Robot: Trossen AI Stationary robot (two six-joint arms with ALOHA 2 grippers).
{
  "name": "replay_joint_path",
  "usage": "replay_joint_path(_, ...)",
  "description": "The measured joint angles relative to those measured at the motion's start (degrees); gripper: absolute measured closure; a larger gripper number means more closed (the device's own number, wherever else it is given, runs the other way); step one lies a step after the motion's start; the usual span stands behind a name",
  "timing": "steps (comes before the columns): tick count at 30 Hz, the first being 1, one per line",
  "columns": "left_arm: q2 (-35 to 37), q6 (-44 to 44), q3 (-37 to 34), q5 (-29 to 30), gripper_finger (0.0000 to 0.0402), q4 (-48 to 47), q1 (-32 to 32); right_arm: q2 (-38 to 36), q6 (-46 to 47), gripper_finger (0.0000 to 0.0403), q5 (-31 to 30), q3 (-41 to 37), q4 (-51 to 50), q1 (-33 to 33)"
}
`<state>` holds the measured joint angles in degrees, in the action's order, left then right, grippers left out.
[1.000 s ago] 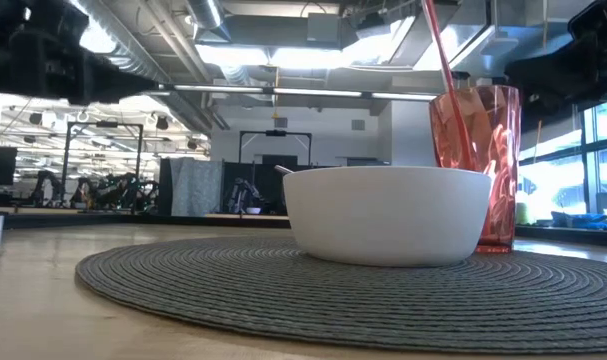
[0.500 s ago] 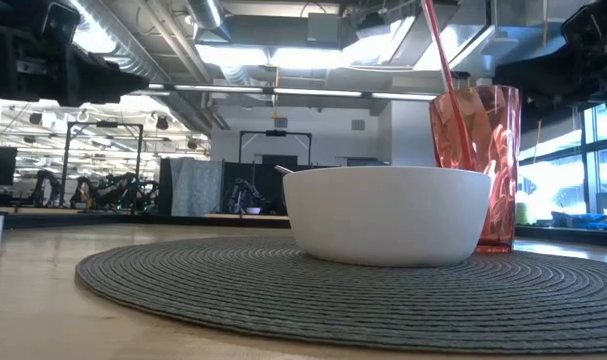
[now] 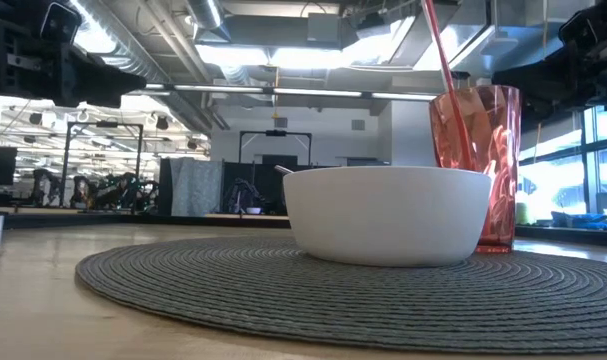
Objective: Pick & Place Utensil
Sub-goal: Return to Home Position
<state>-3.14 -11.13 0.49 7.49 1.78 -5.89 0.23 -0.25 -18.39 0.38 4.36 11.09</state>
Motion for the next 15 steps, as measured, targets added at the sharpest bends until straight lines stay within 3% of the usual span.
replay_joint_path(15, 0.0, -0.1, 0.0, 0.3, 0.0398, 0.1, 0.0, 0.0, 0.0, 0.0367, 0.0, 0.0, 0.0, 0.0)
